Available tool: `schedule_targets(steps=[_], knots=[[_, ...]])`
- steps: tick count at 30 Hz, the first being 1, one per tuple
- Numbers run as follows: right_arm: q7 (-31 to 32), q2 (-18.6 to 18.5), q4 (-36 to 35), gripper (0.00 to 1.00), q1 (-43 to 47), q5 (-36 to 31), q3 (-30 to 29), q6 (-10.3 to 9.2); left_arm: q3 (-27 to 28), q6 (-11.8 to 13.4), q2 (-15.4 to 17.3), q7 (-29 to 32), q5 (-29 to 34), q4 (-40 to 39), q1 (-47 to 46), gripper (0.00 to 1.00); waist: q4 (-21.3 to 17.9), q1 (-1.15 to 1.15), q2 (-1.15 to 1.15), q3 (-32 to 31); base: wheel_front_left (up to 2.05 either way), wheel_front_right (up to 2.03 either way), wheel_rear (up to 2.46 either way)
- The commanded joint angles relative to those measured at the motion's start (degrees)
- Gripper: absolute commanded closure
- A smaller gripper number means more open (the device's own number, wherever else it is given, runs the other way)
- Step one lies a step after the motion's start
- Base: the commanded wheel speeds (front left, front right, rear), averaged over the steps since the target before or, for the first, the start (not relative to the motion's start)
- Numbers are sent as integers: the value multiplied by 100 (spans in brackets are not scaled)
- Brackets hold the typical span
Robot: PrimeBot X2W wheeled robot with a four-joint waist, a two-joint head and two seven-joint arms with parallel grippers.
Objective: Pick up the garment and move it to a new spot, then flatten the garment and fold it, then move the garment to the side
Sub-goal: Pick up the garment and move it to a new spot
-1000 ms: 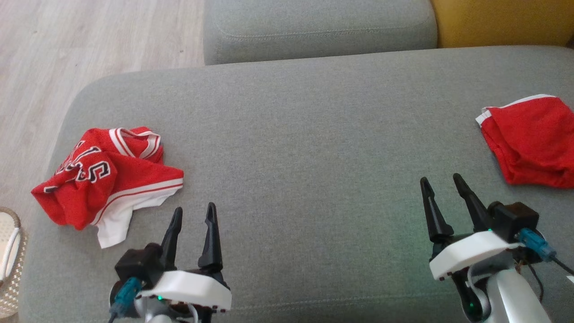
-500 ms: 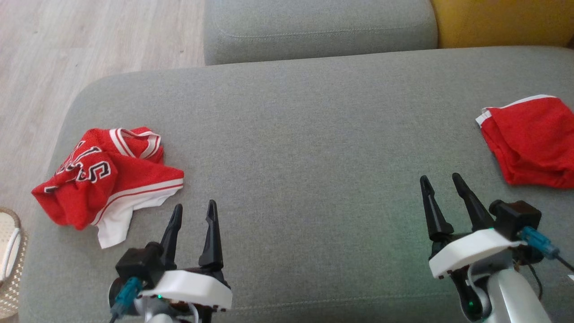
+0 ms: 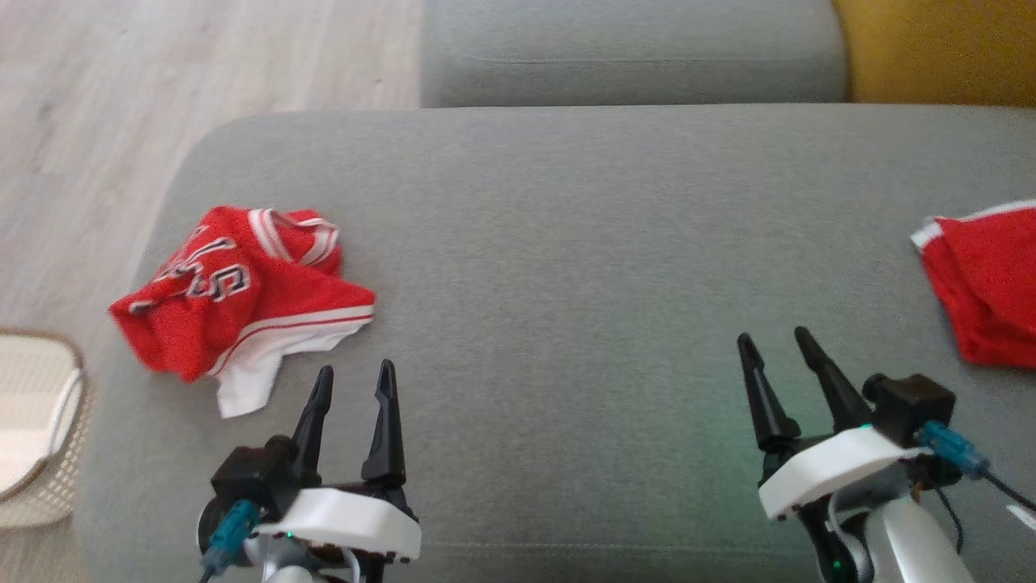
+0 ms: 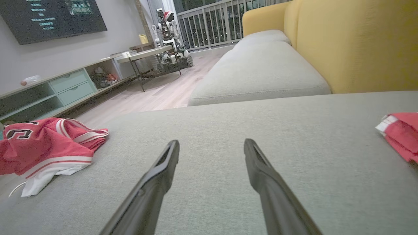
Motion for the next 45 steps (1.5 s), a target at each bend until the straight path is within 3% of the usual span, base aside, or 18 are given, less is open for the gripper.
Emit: schedule_targets(steps=[1,14,21,31,40,45], knots=[[6,26,-231,0,-130,39,157,-2,187,18,-1,-32,47,-214,-234,0,222,0,0,18,0,0,0],[-85,27,-258,0,-79,264,519,-2,363,-44,-1,-32,229,-311,-70,0,1427,0,0,-45,0,0,0],[-149,27,-196,0,-80,342,618,-2,452,-86,-1,-32,280,-326,13,0,1771,0,0,-60,0,0,0],[-194,27,-123,0,-134,390,703,-2,762,-63,-1,-32,255,-407,-15,0,1693,0,0,-61,0,0,0],[-53,25,-299,0,-212,199,601,-2,1149,-429,-1,-32,335,-98,-447,0,1407,0,0,310,0,0,0],[110,-88,-547,0,-280,126,542,-2,1368,-571,170,416,96,771,-1116,0,1206,0,0,691,0,0,0]])
